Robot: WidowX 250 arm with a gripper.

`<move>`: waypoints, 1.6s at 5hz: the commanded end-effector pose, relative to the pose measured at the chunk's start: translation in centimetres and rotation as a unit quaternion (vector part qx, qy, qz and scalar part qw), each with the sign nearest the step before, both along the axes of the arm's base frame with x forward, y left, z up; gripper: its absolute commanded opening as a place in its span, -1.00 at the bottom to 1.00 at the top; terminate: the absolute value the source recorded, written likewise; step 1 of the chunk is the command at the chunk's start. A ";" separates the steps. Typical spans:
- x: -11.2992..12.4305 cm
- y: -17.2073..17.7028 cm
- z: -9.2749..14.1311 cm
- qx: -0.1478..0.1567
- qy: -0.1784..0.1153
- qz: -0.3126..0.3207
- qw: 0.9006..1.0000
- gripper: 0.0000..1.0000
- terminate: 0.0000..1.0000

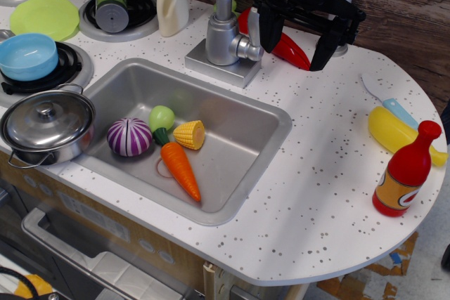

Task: Take lid off pot or pan

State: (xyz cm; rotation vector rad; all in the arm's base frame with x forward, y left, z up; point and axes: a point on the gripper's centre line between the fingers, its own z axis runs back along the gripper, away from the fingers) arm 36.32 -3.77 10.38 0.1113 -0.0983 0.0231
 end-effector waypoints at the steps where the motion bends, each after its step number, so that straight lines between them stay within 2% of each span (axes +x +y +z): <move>1: 0.0 0.0 0.0 0.000 0.000 0.000 1.000 1.00 -1.00; 2: -0.6 2.8 -0.5 0.011 0.007 0.018 1.000 1.00 -1.00; 4: -5.0 11.4 -0.3 0.051 0.031 0.006 0.998 1.00 -1.00; 6: -9.4 18.3 -0.3 0.091 0.025 -0.014 0.995 1.00 -1.00; 7: -11.0 20.3 -0.5 0.089 0.025 -0.040 0.995 1.00 -1.00; 8: -12.2 21.5 -1.0 0.092 0.011 -0.057 0.994 1.00 -1.00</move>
